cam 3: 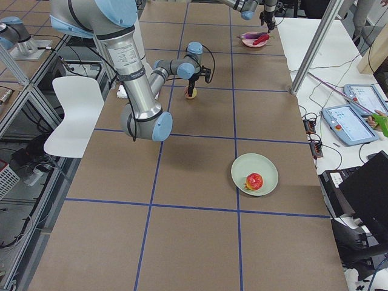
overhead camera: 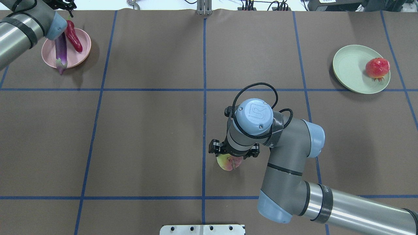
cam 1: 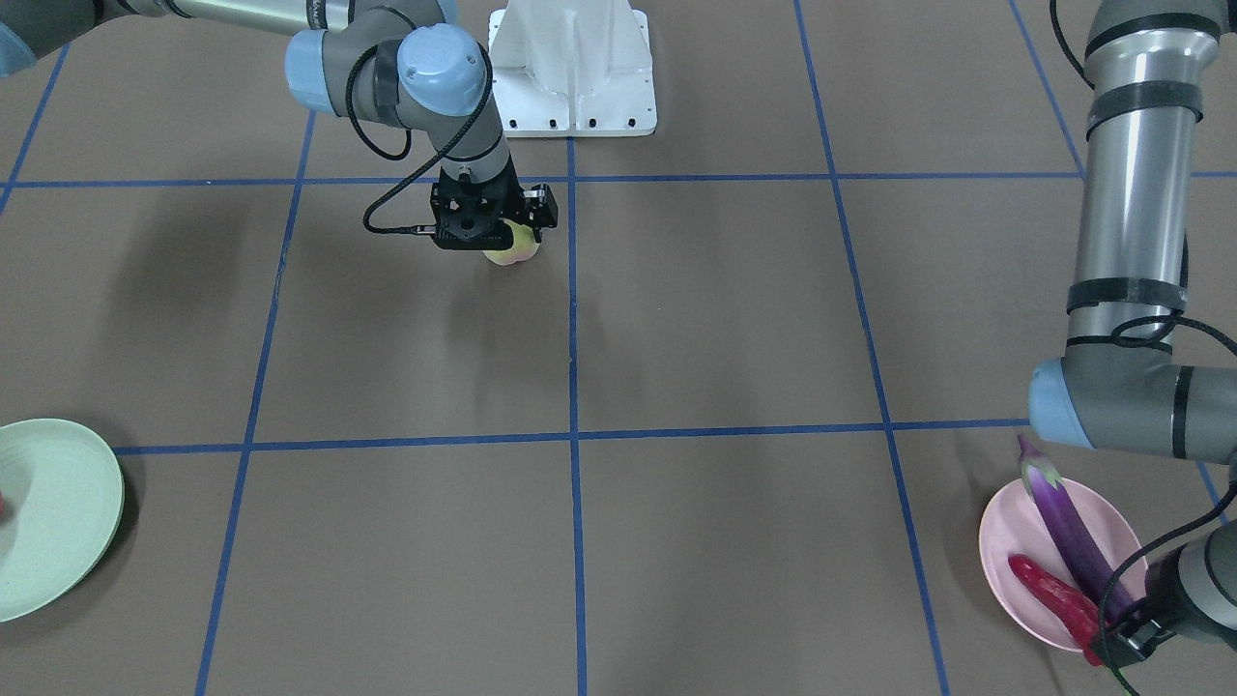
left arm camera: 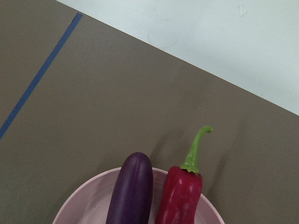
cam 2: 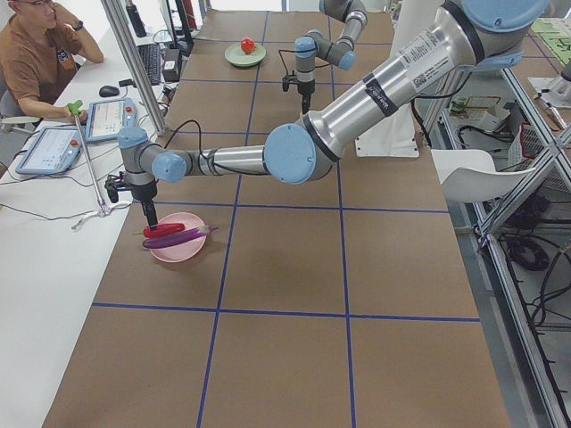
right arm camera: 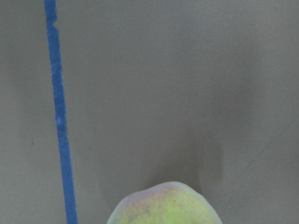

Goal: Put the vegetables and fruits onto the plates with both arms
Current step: 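Lower the right gripper onto the peach and close it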

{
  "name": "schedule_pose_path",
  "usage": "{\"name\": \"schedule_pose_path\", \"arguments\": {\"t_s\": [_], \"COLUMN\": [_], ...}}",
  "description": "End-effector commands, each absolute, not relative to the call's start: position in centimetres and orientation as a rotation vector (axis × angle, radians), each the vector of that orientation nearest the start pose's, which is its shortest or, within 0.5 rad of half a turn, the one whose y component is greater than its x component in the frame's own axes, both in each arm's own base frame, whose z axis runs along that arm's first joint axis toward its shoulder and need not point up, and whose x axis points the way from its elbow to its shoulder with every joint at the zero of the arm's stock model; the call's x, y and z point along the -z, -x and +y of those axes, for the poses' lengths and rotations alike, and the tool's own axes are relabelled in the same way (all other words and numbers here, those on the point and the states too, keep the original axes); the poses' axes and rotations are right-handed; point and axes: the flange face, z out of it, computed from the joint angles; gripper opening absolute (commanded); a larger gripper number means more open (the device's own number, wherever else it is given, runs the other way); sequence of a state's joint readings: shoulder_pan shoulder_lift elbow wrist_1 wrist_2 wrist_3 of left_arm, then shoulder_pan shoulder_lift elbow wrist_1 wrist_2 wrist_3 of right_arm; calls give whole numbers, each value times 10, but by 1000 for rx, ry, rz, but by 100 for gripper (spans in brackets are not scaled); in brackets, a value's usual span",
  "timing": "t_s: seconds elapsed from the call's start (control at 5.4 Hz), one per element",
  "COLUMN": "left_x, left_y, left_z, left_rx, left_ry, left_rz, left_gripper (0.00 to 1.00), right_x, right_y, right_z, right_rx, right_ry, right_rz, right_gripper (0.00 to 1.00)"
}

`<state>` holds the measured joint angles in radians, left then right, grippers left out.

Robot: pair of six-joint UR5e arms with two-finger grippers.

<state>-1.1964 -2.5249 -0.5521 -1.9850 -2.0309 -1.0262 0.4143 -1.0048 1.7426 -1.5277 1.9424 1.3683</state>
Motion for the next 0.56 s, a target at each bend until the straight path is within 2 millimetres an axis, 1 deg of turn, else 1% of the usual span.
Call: {"name": "schedule_pose_path", "arguments": {"t_s": [0.0,0.19,0.37], "left_x": [-483,-481,-471], "left_y": [-232,-233,-233], "left_z": [-835,-836,-836], "left_rx": [554,553,553], "left_ry": [31,29,31], "left_rz": [577,579,579], "left_gripper": [100,100,100], "right_x": [-252,-250,-252], "right_y": [563,563,562], "right_z": [-347,-347,-347], "right_rx": [-44,-47,-71], "right_ry": [106,108,116], "right_rz": [-843,-846,-844], "right_gripper": [100,91,23]}}
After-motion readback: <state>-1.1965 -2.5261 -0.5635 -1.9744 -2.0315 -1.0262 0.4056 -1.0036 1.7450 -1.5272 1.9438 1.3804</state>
